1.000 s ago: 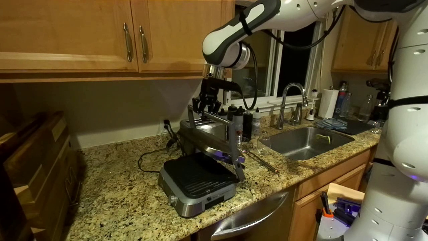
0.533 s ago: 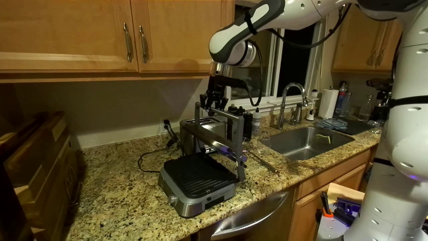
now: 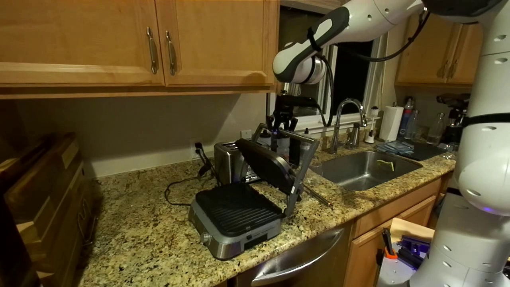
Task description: Open the sandwich maker
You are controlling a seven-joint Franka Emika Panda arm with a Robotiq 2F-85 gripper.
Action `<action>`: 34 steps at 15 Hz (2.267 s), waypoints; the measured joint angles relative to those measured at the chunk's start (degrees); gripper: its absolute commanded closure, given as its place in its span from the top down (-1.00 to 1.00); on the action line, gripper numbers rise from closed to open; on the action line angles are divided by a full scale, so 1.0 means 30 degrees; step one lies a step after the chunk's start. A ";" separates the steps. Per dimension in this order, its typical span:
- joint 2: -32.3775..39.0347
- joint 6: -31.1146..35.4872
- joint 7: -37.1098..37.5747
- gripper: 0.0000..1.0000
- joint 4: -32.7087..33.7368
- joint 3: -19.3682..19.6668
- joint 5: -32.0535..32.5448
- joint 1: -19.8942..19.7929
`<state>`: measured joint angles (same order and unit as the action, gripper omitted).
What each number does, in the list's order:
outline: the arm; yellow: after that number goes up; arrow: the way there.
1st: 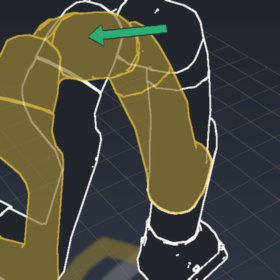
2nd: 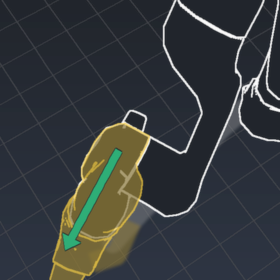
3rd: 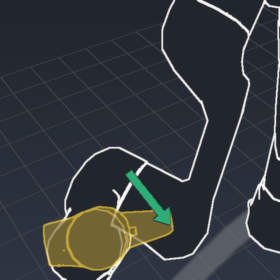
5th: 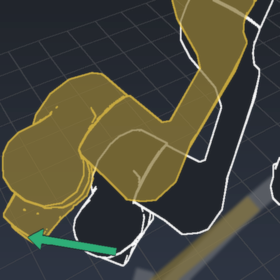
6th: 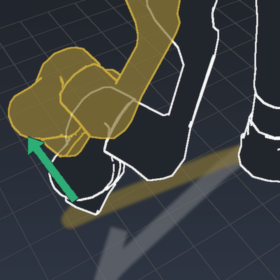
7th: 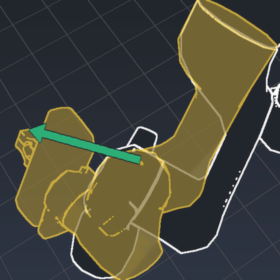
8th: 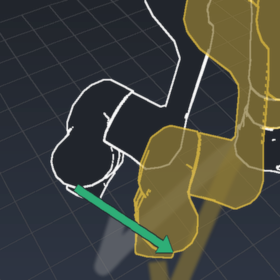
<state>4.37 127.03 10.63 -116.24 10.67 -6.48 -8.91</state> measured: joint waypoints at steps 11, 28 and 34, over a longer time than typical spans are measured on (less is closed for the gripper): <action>0.1401 0.0384 -0.0159 -0.91 -0.0009 0.0843 0.0425 -0.0828; -0.0249 -0.0774 -0.0180 1.00 0.0009 0.0731 0.3850 -0.0768; -0.2465 -0.2842 -0.0661 1.00 -0.0321 0.0204 0.3488 -0.0755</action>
<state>-3.02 118.50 8.64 -117.20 11.28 3.98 -11.17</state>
